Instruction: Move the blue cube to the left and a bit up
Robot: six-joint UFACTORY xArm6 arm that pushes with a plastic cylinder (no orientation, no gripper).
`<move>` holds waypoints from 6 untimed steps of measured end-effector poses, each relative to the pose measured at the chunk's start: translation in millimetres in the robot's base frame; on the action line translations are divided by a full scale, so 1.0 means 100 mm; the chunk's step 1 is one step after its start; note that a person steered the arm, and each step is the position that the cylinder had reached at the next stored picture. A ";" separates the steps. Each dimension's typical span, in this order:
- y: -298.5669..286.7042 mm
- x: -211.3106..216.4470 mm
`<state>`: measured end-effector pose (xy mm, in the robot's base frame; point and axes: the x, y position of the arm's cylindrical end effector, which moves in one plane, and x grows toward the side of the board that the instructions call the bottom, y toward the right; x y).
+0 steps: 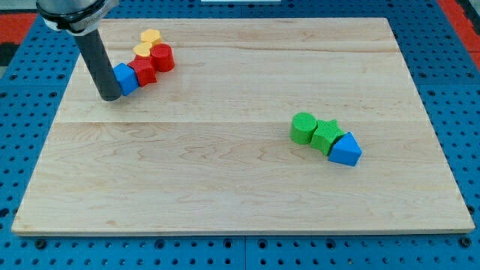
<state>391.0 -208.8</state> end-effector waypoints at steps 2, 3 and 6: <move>0.55 0.00; 0.70 0.00; 0.55 -0.11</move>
<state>379.8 -153.8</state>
